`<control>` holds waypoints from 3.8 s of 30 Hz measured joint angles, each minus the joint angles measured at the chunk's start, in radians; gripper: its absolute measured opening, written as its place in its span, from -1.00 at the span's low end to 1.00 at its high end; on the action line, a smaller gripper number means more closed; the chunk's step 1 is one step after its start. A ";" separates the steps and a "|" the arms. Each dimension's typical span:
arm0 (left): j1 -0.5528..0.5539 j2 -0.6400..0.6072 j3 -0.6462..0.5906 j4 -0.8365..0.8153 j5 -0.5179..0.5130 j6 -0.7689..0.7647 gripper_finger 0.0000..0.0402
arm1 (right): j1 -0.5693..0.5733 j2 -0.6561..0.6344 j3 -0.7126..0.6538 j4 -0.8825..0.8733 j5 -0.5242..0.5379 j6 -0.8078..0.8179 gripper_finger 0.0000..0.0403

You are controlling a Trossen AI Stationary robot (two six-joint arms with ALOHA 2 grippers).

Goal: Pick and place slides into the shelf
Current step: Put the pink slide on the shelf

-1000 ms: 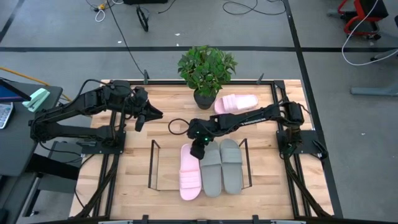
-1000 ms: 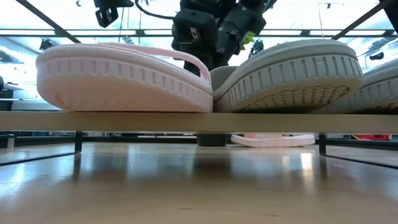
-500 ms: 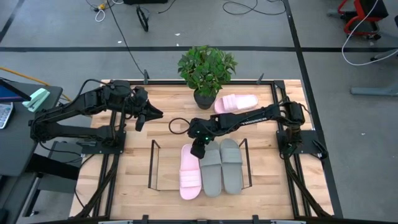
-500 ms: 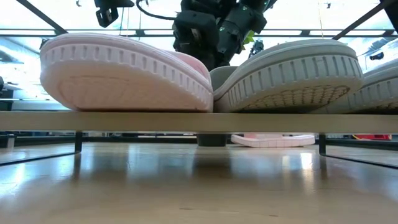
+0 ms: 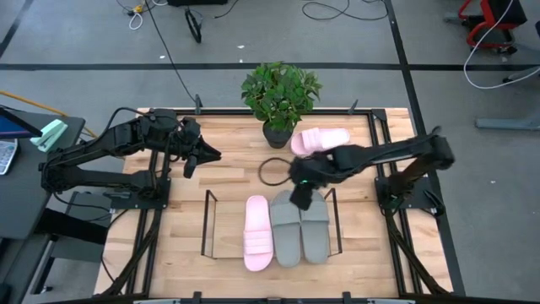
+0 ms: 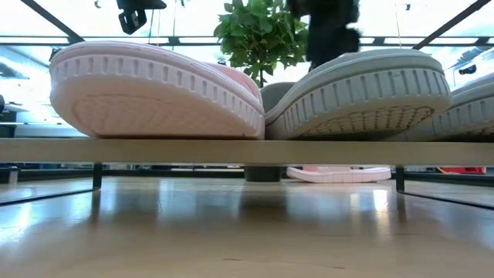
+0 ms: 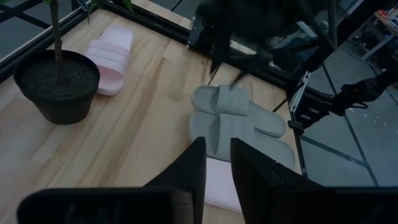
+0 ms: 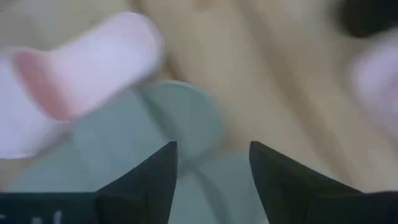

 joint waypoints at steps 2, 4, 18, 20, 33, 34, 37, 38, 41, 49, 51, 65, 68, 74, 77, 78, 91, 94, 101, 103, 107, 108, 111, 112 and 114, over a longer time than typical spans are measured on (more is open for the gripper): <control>0.000 0.000 0.000 0.000 0.000 0.002 -0.60 | 0.019 -0.058 0.000 -0.098 0.099 0.063 0.01; 0.000 0.000 0.000 0.000 0.000 0.002 -0.58 | 0.033 -0.113 0.000 -0.196 0.200 0.137 0.01; 0.001 0.000 0.000 0.001 -0.004 0.005 -0.61 | 0.016 -0.530 -0.492 -0.297 0.428 0.836 0.04; 0.001 0.000 0.000 0.004 -0.007 0.016 -0.59 | -0.007 -0.597 -0.584 -0.215 0.417 0.901 0.05; 0.001 0.000 0.000 0.008 -0.021 0.028 -0.62 | -0.248 -0.848 -0.943 0.114 0.452 1.086 0.50; 0.001 0.000 0.000 0.008 -0.022 0.028 -0.61 | -0.271 -0.849 -0.961 0.156 0.452 1.087 0.53; 0.001 0.000 0.000 0.008 -0.022 0.027 -0.59 | -0.340 -0.848 -1.021 0.303 0.451 1.063 0.56; 0.001 0.000 0.000 0.008 -0.022 0.027 -0.59 | -0.366 -0.848 -1.041 0.361 0.450 1.046 0.56; 0.001 0.000 0.000 0.008 -0.022 0.020 -0.58 | -0.441 -0.848 -1.096 0.475 0.435 1.012 0.54; 0.001 0.000 0.000 0.008 -0.022 0.019 -0.62 | -0.591 -0.847 -1.183 0.617 0.369 0.936 0.48; 0.001 0.000 0.000 0.008 -0.022 0.019 -0.62 | -0.620 -0.843 -1.190 0.629 0.357 0.915 0.48; 0.001 0.000 0.000 0.008 -0.022 0.020 -0.61 | -0.771 -0.687 -1.194 0.792 0.235 0.843 0.47; 0.001 0.000 0.000 0.008 -0.022 0.019 -0.62 | -0.793 -0.625 -1.194 0.847 0.212 0.820 0.47; 0.001 0.000 0.000 0.008 -0.022 0.016 -0.59 | -0.838 -0.505 -1.194 1.000 0.175 0.795 0.47; 0.001 0.000 0.000 0.008 -0.022 0.014 -0.58 | -0.856 -0.446 -1.194 1.045 0.142 0.789 0.45; 0.001 0.000 0.000 0.008 -0.022 0.014 -0.58 | -0.861 -0.430 -1.194 1.054 0.131 0.783 0.44; 0.000 0.000 0.001 0.008 -0.022 0.012 -0.60 | -0.891 -0.370 -1.191 1.097 0.121 0.723 0.01; 0.001 0.000 0.001 0.008 -0.022 0.011 -0.59 | -0.899 -0.369 -1.193 1.094 0.133 0.712 -0.22; 0.001 0.000 0.001 0.008 -0.022 0.011 -0.63 | -0.899 -0.383 -1.193 1.095 0.180 0.717 -0.77; 0.001 0.000 0.001 0.008 -0.022 0.011 -0.63 | -0.898 -0.406 -1.193 1.085 0.190 0.714 -0.77; 0.000 0.000 0.001 0.008 -0.022 0.011 -0.61 | -0.896 -0.477 -1.169 1.079 0.192 0.687 -0.77; 0.001 0.000 0.001 0.008 -0.022 0.011 -0.61 | -0.896 -0.500 -1.158 1.066 0.193 0.683 -0.77; 0.001 0.000 0.001 0.007 -0.022 0.011 -0.60 | -0.886 -0.580 -1.111 1.007 0.195 0.645 -0.77; 0.001 0.000 0.001 0.007 -0.022 0.011 -0.61 | -0.882 -0.609 -1.087 0.974 0.193 0.630 -0.77; 0.001 0.000 0.001 0.007 -0.022 0.011 -0.62 | -0.876 -0.670 -1.026 0.867 0.186 0.583 -0.77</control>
